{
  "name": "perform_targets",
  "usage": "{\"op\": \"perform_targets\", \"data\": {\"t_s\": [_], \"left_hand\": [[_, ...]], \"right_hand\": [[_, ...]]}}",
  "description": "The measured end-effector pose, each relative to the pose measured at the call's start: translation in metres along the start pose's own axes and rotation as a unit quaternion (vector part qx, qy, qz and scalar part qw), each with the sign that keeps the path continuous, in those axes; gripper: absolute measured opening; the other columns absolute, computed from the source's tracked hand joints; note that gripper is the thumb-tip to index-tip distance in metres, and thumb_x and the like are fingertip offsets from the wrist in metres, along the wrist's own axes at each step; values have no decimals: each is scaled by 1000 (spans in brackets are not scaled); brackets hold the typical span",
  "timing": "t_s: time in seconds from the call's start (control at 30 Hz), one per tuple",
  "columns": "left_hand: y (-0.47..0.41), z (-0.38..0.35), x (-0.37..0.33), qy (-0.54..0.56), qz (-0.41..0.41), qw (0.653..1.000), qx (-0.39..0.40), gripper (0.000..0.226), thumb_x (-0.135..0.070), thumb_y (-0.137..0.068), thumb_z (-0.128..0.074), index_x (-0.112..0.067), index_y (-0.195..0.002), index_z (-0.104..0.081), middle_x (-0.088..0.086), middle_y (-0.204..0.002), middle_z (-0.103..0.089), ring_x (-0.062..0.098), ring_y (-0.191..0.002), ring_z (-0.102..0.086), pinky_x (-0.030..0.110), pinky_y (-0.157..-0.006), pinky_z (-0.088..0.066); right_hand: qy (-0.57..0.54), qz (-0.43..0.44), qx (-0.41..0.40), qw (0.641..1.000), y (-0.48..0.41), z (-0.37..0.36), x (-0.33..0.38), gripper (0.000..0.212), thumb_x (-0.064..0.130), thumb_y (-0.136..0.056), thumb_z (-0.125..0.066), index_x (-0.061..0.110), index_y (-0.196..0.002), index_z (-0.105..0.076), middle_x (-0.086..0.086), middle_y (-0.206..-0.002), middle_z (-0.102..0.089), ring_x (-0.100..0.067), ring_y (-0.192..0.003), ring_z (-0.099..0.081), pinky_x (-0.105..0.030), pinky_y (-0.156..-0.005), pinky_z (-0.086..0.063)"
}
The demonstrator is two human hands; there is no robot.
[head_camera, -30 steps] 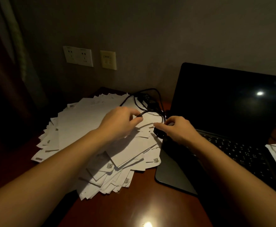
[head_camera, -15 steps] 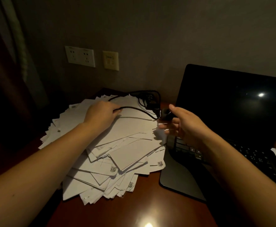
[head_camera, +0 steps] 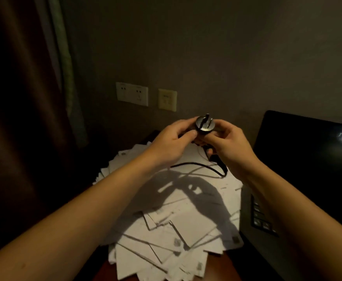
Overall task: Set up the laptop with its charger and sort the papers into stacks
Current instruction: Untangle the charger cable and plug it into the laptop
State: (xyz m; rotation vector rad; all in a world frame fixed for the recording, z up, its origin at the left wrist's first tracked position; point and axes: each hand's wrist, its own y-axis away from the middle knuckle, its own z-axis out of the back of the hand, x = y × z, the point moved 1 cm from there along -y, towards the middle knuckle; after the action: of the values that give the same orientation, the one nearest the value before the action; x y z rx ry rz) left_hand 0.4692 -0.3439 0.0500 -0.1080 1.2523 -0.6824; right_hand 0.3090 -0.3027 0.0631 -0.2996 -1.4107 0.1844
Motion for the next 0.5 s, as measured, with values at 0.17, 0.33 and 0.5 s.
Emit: {"op": "perform_targets", "data": {"t_s": [0.17, 0.33, 0.5], "left_hand": [[-13, 40, -17, 82, 2, 996, -42, 37, -3, -102, -52, -6, -139, -57, 7, -122, -69, 7, -109, -67, 18, -87, -53], [-28, 89, -7, 35, 0, 993, -114, 38, -14, -100, -59, -21, -137, -61, -8, -126, -68, 3, -121, -59, 24, -104, -48], [-38, 123, 27, 69, 47, 979, -186, 27, -22, -99, -62, -27, -125, -68, -10, -116, -72, 6, -111, -66, 29, -96, -53]], "right_hand": [[32, 104, 3, 994, -38, -35, 25, 24, 4, -90, -68, 17, -111, -66, 0, -97, -74, -11, -89, -72, -24, -70, -58], [92, 170, 12, 981, -81, -77, 38, 26, 13, -94, -65, 31, -111, -60, 16, -103, -67, 3, -98, -65, -20, -84, -55], [66, 155, 65, 984, -113, -126, 19, 29, 13, -101, -51, 19, -128, -59, 14, -106, -67, 5, -97, -65, -14, -78, -52]]}}
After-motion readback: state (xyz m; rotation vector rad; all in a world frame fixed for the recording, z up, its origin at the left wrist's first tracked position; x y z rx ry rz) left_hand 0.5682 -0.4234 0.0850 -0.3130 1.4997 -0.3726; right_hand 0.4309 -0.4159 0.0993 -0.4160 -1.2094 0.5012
